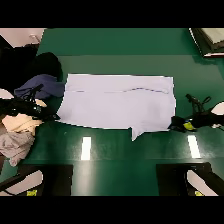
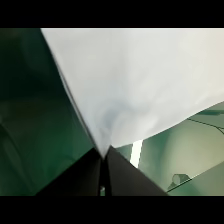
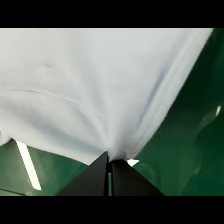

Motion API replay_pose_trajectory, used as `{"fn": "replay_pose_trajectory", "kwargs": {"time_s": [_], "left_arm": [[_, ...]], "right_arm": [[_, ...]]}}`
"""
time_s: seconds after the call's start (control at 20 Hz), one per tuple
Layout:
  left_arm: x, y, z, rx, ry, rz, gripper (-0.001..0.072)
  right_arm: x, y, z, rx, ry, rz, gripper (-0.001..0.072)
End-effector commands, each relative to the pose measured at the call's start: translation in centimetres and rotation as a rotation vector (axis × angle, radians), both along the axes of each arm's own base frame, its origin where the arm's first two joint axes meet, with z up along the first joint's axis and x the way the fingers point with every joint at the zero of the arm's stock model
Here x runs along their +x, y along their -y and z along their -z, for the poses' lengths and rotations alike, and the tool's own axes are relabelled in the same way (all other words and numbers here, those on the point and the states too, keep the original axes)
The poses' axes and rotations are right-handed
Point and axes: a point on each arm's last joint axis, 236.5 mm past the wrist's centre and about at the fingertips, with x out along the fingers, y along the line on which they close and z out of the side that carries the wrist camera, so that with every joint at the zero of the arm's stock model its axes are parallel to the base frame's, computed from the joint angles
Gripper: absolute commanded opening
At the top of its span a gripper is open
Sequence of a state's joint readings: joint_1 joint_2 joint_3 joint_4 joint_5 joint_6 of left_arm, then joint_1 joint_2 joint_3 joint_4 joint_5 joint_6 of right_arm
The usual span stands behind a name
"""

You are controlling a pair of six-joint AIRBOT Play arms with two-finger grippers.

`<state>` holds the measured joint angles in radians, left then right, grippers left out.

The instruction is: Fold the shirts.

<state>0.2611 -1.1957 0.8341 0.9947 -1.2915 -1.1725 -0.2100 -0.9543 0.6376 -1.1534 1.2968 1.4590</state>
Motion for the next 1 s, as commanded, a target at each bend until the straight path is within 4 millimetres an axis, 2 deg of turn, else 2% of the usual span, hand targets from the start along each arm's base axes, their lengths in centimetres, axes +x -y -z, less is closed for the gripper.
{"fn": "replay_pose_trajectory", "kwargs": {"time_s": [0.0, 0.1, 0.15, 0.25, 0.35, 0.45, 0.55, 0.65, 0.8, 0.95], "left_arm": [[-1.5, 0.4, -3.1, 0.016, 0.05, 0.036, 0.002], [-4.2, 1.6, -6.0, -0.015, 0.048, 0.073, 0.0021], [-5.3, 2.3, -7.4, -0.036, 0.051, 0.077, 0.002], [-6.0, 3.5, -9.6, -0.072, 0.101, 0.067, 0.0021], [-5.6, 4.9, -11.1, -0.142, 0.137, 0.062, 0.002], [-4.5, 5.3, -11.0, -0.133, 0.175, 0.058, 0.0021], [-2.1, 5.5, -11.0, -0.089, 0.273, 0.034, 0.0021], [0.7, 4.6, -10.9, -0.004, 0.38, -0.004, 0.002], [3.7, 2.7, -10.7, 0.059, 0.447, -0.104, 0.0021], [4.7, 2.5, -7.5, 0.055, 0.356, -0.112, 0.0022]], "right_arm": [[-3.8, 3.5, -4.1, -0.149, -0.062, -0.078, 0.0014], [-5.2, 5.5, -7.4, -0.226, -0.035, -0.057, 0.0014], [-5.2, 6.2, -8.9, -0.256, 0.008, -0.032, 0.0014], [-4.5, 6.8, -11.9, -0.285, 0.116, 0.013, 0.0014], [-3.9, 7.0, -13.4, -0.303, 0.166, 0.016, 0.0014], [-2.4, 6.8, -13.8, -0.305, 0.189, -0.008, 0.0014], [0.4, 6.4, -13.9, -0.308, 0.229, -0.046, 0.0014], [3.6, 6.0, -13.4, -0.308, 0.256, -0.076, 0.0015], [7.5, 5.1, -11.5, -0.296, 0.241, -0.115, 0.0014], [10.9, 5.0, -9.8, -0.29, 0.23, -0.106, 0.0014]]}}
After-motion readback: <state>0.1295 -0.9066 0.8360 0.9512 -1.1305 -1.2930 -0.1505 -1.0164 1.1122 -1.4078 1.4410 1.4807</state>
